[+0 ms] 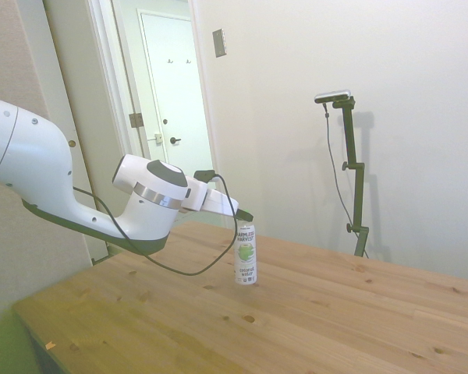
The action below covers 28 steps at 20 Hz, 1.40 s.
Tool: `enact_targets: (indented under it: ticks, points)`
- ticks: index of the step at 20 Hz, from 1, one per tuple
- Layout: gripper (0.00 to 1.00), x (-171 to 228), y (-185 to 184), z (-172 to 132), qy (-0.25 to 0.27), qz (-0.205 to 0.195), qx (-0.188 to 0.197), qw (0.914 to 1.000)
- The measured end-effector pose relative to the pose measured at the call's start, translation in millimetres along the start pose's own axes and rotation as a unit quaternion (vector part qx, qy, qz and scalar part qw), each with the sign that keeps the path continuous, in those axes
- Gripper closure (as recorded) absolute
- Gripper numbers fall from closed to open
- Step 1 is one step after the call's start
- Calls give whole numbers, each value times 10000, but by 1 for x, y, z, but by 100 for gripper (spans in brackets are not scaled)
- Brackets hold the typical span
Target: Stand the water bottle
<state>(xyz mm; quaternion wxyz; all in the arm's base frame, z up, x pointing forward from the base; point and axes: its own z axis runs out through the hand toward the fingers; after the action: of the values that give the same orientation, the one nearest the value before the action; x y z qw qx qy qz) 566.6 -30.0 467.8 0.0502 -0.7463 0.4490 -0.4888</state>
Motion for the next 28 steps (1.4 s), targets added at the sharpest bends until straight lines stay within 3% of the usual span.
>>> enact_targets:
  ticks: [7, 18, 19, 28]
  points:
    - [100, -23, 11, 24, 119, 154, 137, 9997]
    - [100, -36, 25, 3, 130, 69, 351, 9993]
    - [0, -36, 27, 0, 112, 91, 351, 9993]
    - [0, -28, 40, -5, 57, 174, 309, 9994]
